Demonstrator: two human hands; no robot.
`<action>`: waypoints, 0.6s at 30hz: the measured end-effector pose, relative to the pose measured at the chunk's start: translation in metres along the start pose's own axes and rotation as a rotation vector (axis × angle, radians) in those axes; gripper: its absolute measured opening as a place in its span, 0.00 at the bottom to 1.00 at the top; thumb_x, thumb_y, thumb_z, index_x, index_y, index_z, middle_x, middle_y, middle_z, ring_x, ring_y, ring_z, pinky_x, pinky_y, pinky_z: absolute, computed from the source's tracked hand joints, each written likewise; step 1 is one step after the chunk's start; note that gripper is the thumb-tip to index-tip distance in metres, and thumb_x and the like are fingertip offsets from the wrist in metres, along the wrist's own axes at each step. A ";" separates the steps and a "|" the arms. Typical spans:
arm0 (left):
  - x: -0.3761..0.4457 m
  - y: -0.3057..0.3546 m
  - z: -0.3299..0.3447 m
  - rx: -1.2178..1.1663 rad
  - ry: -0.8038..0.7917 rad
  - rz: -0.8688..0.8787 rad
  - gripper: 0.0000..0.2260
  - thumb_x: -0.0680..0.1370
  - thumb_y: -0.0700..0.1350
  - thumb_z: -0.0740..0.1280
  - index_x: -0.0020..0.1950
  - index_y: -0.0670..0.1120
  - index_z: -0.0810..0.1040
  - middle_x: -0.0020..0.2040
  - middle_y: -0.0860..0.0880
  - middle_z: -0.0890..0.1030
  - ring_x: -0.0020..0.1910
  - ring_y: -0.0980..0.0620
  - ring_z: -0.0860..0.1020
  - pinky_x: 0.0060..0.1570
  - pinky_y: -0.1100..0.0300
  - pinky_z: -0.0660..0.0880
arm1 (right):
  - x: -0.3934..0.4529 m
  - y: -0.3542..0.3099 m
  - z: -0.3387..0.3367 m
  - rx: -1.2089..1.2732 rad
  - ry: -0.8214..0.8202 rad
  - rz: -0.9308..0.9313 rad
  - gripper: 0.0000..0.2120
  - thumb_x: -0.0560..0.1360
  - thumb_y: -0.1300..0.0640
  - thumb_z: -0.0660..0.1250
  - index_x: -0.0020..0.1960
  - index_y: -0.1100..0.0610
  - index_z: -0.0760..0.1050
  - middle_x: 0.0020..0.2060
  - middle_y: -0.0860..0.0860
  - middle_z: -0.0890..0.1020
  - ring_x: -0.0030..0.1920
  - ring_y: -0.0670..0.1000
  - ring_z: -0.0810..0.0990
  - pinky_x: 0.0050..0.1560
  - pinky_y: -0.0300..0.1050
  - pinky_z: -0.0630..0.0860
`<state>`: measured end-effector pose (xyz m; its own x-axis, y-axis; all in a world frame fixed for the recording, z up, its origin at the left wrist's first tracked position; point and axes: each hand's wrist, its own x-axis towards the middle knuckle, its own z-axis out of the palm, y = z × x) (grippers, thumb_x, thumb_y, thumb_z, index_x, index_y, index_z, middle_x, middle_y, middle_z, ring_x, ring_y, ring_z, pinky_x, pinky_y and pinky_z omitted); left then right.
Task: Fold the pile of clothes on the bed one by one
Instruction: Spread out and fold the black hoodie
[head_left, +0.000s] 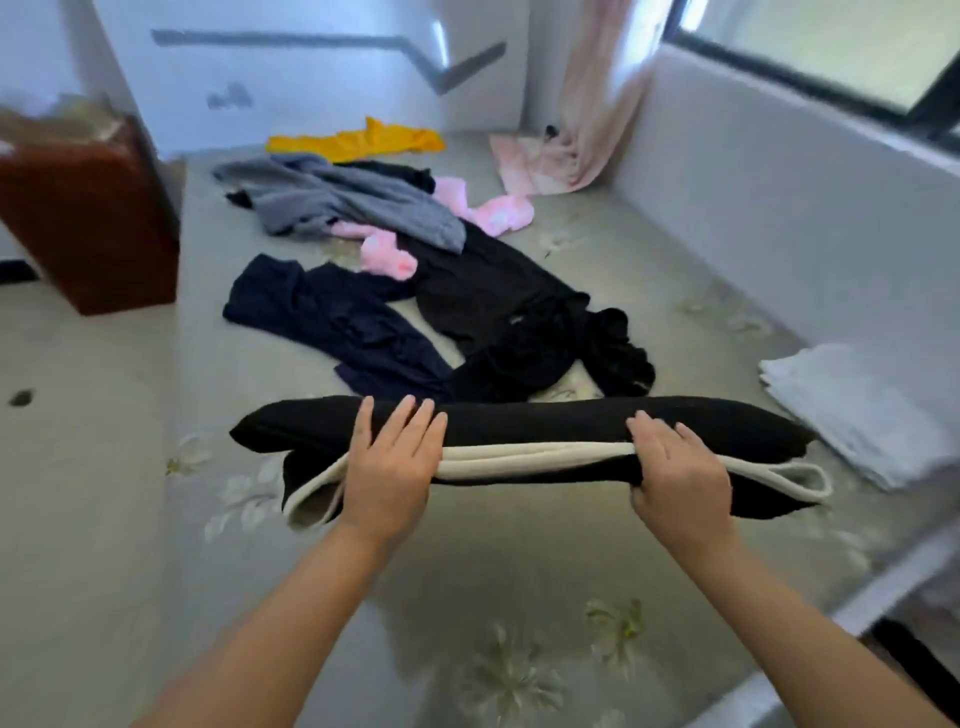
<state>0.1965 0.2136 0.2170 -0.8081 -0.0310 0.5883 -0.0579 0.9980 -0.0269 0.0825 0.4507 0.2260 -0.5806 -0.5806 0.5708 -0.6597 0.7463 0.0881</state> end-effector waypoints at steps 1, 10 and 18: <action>0.018 0.010 -0.004 0.002 0.052 0.049 0.17 0.71 0.33 0.54 0.46 0.36 0.83 0.46 0.39 0.83 0.45 0.40 0.82 0.43 0.38 0.76 | 0.002 0.013 -0.016 -0.045 0.039 0.041 0.27 0.46 0.76 0.72 0.46 0.71 0.80 0.41 0.65 0.83 0.40 0.62 0.83 0.41 0.61 0.78; 0.152 0.162 -0.026 -0.127 0.165 0.481 0.19 0.68 0.34 0.53 0.46 0.35 0.82 0.46 0.38 0.83 0.44 0.41 0.82 0.41 0.44 0.78 | -0.049 0.146 -0.156 -0.393 0.080 0.289 0.28 0.41 0.73 0.74 0.42 0.69 0.81 0.40 0.63 0.83 0.39 0.61 0.84 0.39 0.58 0.79; 0.232 0.344 -0.017 -0.234 0.186 0.721 0.13 0.63 0.32 0.67 0.45 0.35 0.82 0.45 0.38 0.83 0.42 0.42 0.83 0.37 0.48 0.79 | -0.130 0.279 -0.221 -0.498 0.043 0.490 0.26 0.39 0.71 0.76 0.38 0.67 0.81 0.33 0.60 0.83 0.32 0.57 0.83 0.35 0.51 0.80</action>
<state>-0.0004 0.5506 0.3581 -0.4862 0.6187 0.6171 0.5859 0.7547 -0.2951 0.0792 0.8062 0.3574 -0.7290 -0.1331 0.6714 -0.0235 0.9852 0.1698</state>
